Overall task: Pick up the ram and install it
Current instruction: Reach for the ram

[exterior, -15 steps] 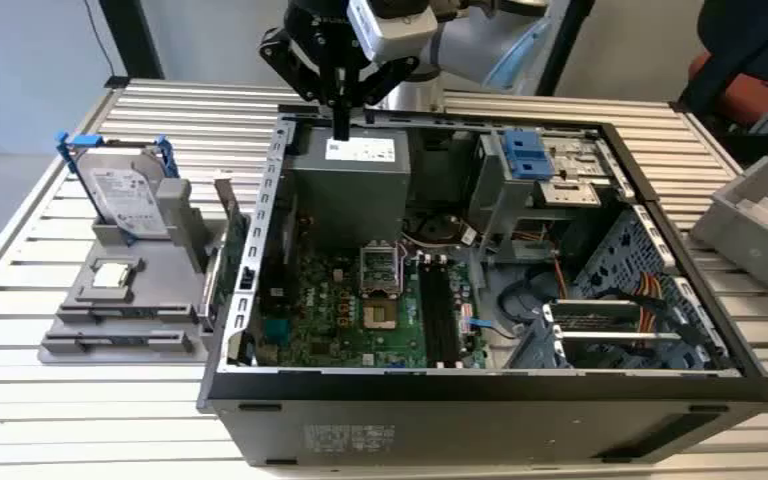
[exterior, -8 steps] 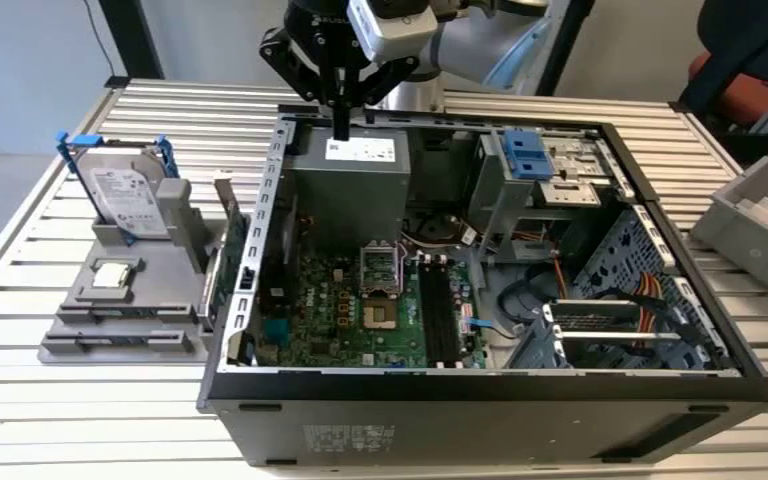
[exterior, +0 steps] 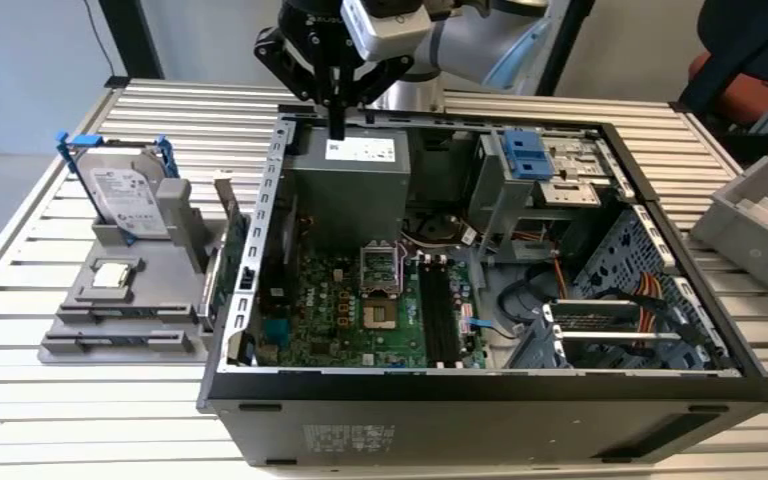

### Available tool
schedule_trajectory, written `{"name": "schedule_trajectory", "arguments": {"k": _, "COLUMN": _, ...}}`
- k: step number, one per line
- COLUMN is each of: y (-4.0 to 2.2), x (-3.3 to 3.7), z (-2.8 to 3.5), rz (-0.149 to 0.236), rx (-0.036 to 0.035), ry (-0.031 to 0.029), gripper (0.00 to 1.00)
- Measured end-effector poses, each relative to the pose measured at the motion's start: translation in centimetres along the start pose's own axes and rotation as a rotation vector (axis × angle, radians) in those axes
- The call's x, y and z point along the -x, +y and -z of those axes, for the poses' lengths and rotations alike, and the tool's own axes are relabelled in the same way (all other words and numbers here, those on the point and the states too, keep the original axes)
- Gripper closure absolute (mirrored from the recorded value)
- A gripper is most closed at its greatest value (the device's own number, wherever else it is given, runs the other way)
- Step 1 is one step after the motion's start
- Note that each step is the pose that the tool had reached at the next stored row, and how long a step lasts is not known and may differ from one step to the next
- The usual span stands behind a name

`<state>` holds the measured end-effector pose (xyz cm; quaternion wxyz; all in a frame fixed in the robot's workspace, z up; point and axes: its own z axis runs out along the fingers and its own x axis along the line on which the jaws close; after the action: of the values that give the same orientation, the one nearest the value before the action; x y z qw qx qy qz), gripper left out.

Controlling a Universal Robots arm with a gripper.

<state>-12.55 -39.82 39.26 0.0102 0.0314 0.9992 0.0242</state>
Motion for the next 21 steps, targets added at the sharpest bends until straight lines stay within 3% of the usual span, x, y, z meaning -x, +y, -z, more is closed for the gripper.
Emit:
{"name": "schedule_trajectory", "arguments": {"k": 6, "y": 0.19, "x": -0.2, "z": -0.01, "rz": 0.041, "rx": 0.0009, "ry": 0.0019, "gripper": 1.0}}
{"name": "schedule_trajectory", "arguments": {"k": 21, "y": 0.27, "x": -0.3, "z": -0.02, "rz": 0.042, "rx": 0.0009, "ry": 0.002, "gripper": 1.0}}
